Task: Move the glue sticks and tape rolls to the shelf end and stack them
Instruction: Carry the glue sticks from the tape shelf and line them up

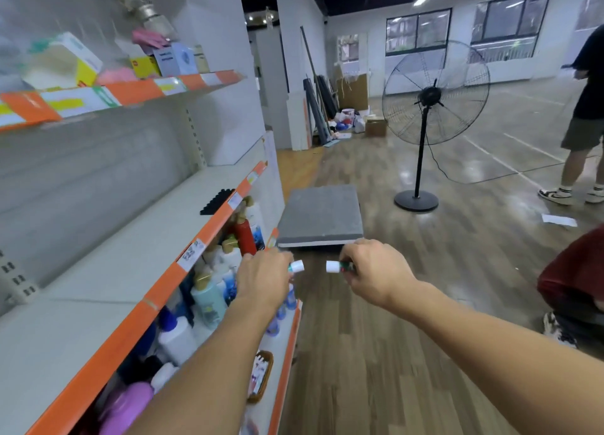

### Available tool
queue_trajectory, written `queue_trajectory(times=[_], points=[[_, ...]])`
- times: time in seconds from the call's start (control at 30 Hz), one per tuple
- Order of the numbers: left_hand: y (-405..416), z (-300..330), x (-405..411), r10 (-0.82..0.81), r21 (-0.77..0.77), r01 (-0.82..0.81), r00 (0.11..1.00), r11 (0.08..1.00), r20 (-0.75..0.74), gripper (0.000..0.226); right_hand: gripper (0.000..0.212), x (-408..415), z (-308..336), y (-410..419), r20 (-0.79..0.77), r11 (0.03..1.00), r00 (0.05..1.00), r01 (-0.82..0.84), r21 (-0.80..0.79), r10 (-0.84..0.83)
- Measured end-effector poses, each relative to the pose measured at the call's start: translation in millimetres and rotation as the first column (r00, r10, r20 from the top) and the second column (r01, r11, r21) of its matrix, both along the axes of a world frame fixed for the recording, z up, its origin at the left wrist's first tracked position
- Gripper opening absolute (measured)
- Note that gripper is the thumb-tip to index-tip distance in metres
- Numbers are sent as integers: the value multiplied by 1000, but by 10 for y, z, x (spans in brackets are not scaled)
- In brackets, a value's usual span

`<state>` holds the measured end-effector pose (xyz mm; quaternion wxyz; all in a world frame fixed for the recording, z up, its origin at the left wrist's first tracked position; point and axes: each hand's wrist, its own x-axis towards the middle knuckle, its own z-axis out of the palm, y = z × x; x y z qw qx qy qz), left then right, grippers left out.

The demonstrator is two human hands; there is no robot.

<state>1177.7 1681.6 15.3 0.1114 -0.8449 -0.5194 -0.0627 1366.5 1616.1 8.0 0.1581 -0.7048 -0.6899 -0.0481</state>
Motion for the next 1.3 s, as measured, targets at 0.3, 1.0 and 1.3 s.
queue_trajectory(times=[0.3, 1.0, 1.3], points=[[1821, 143, 638, -33, 57, 34, 999, 998, -16, 19, 22, 558, 137, 1814, 17, 999, 1000, -2, -42, 3], [4007, 93, 727, 403, -31, -402, 913, 915, 62, 29, 17, 697, 190, 4965, -57, 899, 899, -437, -30, 435], [4105, 124, 415, 667, -42, -676, 712, 736, 221, 21, 13, 243, 199, 5705, -124, 715, 712, -698, -21, 691]])
